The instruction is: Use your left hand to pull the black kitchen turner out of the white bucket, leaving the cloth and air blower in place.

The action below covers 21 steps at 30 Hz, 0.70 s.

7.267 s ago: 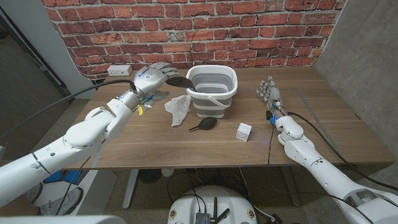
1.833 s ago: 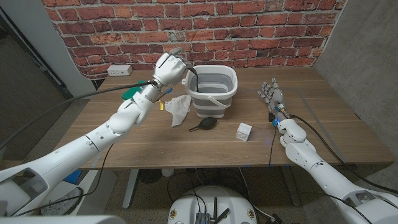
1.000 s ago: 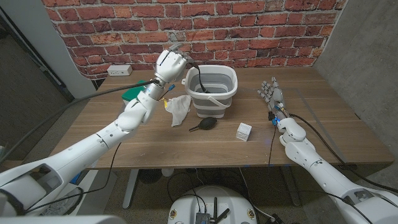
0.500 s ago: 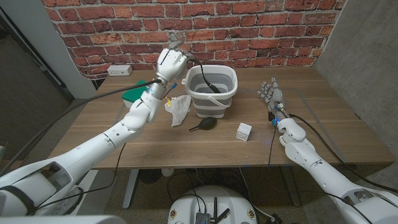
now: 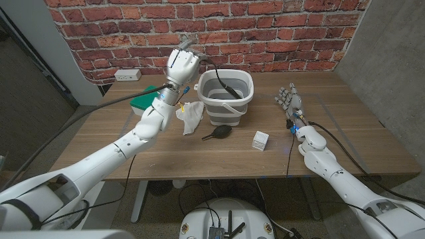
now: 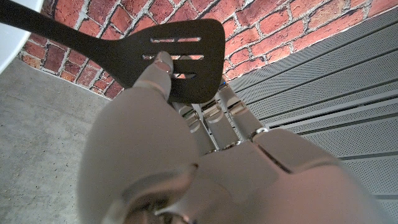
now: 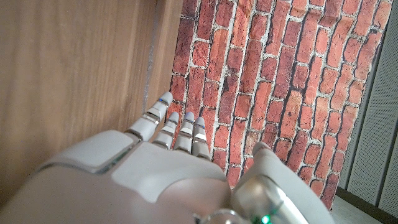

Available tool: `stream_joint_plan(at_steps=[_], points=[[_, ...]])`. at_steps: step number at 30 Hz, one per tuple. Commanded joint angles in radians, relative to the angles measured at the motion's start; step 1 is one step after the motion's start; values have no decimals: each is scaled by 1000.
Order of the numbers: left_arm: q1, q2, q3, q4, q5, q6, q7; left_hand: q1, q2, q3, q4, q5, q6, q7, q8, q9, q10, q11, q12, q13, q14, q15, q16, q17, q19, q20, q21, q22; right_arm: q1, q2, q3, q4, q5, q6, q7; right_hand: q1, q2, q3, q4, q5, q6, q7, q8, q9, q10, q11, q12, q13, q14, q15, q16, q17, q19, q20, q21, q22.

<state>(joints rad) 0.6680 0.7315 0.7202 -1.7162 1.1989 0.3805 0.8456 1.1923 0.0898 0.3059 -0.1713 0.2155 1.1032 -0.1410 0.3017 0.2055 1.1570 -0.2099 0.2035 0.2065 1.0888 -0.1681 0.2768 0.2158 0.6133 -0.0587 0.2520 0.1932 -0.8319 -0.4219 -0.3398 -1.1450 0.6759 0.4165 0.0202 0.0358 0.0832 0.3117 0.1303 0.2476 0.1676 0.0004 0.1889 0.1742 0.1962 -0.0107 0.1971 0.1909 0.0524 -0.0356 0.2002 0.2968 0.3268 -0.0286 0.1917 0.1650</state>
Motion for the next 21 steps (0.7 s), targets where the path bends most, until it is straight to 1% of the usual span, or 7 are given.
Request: stream_joint_plan(at_steps=[1,5,6,9,11,13,21], points=[[59,50,-44,-105,2,43,-61,4,2,-5,-1,4,2,-9,7,3,13,0,8,4,41,-77,7,47,3,-143,6,5,12,6,-3,17,3,5,13,-5,28,4,6,4,8,-1,2,5,6,-1,0,3,8,-12,9,-1,9,-3,-2,3],[80,65,-60,-131,11,50,-81,4,1,-6,0,5,6,-11,9,3,16,-1,8,4,41,-77,7,49,1,-143,5,5,15,6,-4,19,4,3,18,-5,28,4,6,4,8,0,2,5,7,-1,0,3,8,-12,9,-1,9,-4,-2,3],[92,75,-69,-147,12,55,-87,4,0,-7,0,5,6,-11,9,3,16,-1,9,4,41,-77,8,49,0,-143,5,5,17,7,-5,21,4,2,19,-5,28,4,6,4,8,-1,2,5,7,-1,0,3,8,-12,9,-1,9,-3,-2,3],[113,85,-88,-170,6,60,-95,5,-1,-8,0,5,8,-14,10,4,19,-1,9,5,42,-77,8,52,-1,-143,5,4,22,9,-7,26,3,1,23,-5,28,4,6,4,8,0,3,5,7,-2,0,3,8,-12,9,-2,9,-3,-2,3],[122,89,-95,-180,22,73,-104,4,-1,-9,1,5,9,-14,11,4,22,0,10,6,43,-77,9,53,-2,-143,5,4,27,11,-9,31,3,2,27,-5,28,4,6,4,8,0,2,5,7,0,0,3,8,-12,9,-2,9,-3,-3,3],[131,90,-104,-193,32,87,-121,5,-1,-10,1,5,8,-17,11,4,22,0,9,6,44,-77,9,55,-3,-143,4,4,32,12,-10,37,3,2,32,-5,28,5,6,4,8,0,2,5,7,0,0,3,8,-12,9,-2,9,-3,-3,3],[139,86,-131,-208,37,81,-102,8,-2,-11,0,7,10,-18,12,4,19,-2,6,5,41,-77,4,53,-10,-143,1,3,48,17,-15,58,4,4,50,-5,28,5,7,4,8,1,2,5,7,0,0,3,8,-12,10,-3,9,-3,-3,3]])
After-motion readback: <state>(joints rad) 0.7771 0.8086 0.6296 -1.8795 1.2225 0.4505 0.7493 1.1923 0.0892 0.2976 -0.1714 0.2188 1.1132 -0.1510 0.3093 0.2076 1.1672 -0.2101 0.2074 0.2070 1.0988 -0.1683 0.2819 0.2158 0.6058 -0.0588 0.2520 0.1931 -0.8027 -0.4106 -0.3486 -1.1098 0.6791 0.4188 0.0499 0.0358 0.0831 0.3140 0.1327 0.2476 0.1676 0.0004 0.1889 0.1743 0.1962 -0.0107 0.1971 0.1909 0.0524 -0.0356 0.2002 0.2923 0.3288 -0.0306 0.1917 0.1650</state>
